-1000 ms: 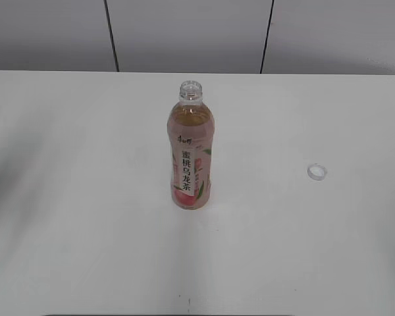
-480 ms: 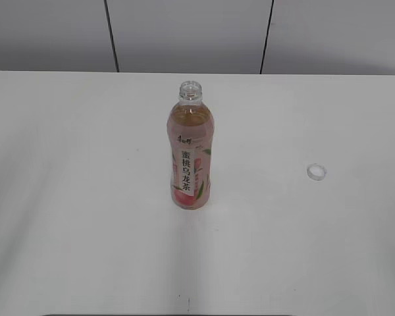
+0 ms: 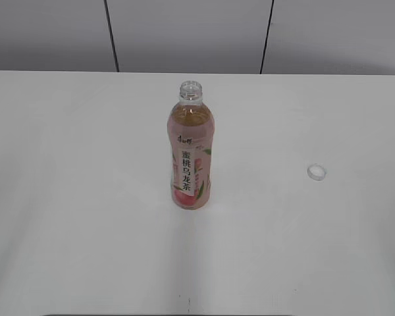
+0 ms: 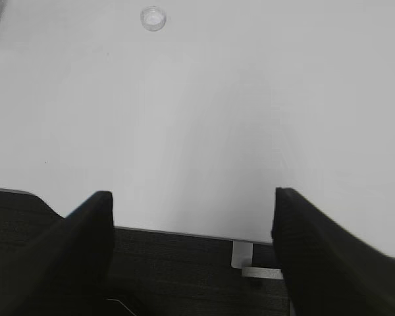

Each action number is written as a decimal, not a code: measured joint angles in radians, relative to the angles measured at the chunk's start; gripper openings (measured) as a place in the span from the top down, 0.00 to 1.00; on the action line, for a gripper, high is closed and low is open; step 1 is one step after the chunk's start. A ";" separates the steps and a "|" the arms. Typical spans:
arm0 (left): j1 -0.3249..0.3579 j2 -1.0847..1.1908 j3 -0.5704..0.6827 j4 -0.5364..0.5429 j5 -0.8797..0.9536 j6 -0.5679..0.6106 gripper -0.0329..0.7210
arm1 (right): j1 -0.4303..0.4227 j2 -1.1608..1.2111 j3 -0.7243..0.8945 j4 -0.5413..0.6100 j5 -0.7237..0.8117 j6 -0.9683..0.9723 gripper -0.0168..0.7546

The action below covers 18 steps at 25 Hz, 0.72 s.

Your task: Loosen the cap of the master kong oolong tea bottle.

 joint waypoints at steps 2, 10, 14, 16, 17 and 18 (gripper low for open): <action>-0.009 -0.011 0.000 0.001 0.000 0.000 0.39 | 0.000 0.000 0.000 0.000 0.000 0.000 0.25; -0.029 -0.042 0.099 0.014 -0.016 0.000 0.46 | 0.000 0.000 0.000 0.000 0.000 0.000 0.25; -0.029 -0.042 0.127 0.021 -0.022 0.000 0.53 | 0.000 0.000 0.000 0.000 0.000 0.000 0.25; -0.029 -0.042 0.129 0.035 -0.025 0.000 0.55 | 0.000 0.000 0.000 0.000 0.000 0.000 0.25; -0.029 -0.042 0.129 0.045 -0.027 0.000 0.56 | 0.000 0.000 0.000 0.000 0.000 0.000 0.25; -0.029 -0.042 0.130 0.055 -0.035 0.000 0.56 | 0.000 -0.001 0.001 0.000 0.000 0.000 0.25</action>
